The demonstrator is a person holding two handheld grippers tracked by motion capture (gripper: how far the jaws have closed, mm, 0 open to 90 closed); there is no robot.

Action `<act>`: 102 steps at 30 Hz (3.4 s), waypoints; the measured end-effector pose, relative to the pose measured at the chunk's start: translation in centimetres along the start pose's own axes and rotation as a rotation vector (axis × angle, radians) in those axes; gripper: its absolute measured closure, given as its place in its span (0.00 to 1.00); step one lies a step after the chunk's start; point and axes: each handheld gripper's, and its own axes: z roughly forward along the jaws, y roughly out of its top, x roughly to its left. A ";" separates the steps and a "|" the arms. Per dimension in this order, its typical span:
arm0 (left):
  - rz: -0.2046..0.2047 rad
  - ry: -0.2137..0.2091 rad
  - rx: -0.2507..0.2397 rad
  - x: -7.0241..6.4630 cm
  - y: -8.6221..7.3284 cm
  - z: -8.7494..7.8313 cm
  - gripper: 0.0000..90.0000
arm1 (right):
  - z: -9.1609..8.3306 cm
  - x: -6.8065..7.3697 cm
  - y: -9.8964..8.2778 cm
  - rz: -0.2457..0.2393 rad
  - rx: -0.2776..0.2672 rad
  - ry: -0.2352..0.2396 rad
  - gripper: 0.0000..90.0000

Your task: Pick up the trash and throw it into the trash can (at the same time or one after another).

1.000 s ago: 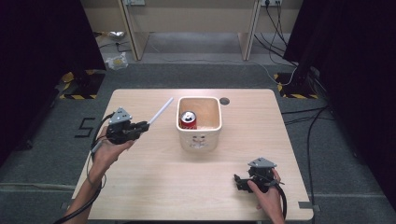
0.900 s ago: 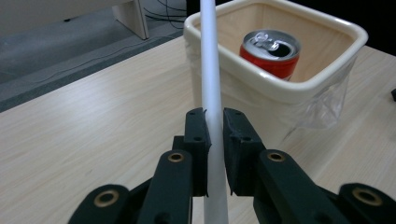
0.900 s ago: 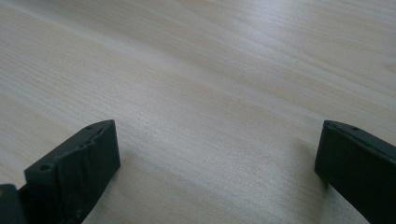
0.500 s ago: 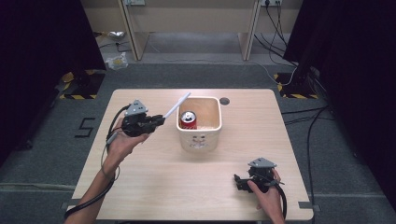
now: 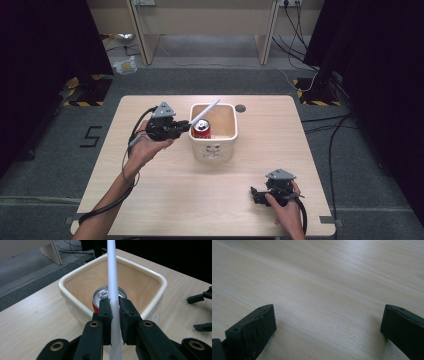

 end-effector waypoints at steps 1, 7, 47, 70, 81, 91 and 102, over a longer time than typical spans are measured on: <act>0.005 -0.003 0.009 -0.2 0.0 0.2 0.89 | 0.0 0.0 0.0 0.001 0.000 0.000 0.00; 0.021 -0.021 0.045 -1.0 0.0 1.2 0.89 | 0.0 0.0 0.0 0.001 0.000 0.000 0.00; -0.027 -0.039 0.008 -1.6 1.3 1.5 0.57 | 0.0 0.0 0.0 0.001 0.001 0.000 0.00; -0.150 0.025 -0.043 2.3 -0.9 -2.3 0.37 | 0.0 0.0 0.0 0.002 0.002 0.000 0.00; -0.178 0.070 -0.040 3.9 -2.8 -2.7 0.27 | 0.0 0.0 0.0 0.000 0.002 0.000 0.00; -0.197 0.092 -0.040 4.7 -4.2 -2.7 0.23 | 0.0 0.0 0.0 0.000 0.002 -0.001 0.00; -0.201 0.105 -0.050 5.1 -5.8 -2.9 0.22 | 0.0 0.0 0.0 0.000 0.002 0.000 0.00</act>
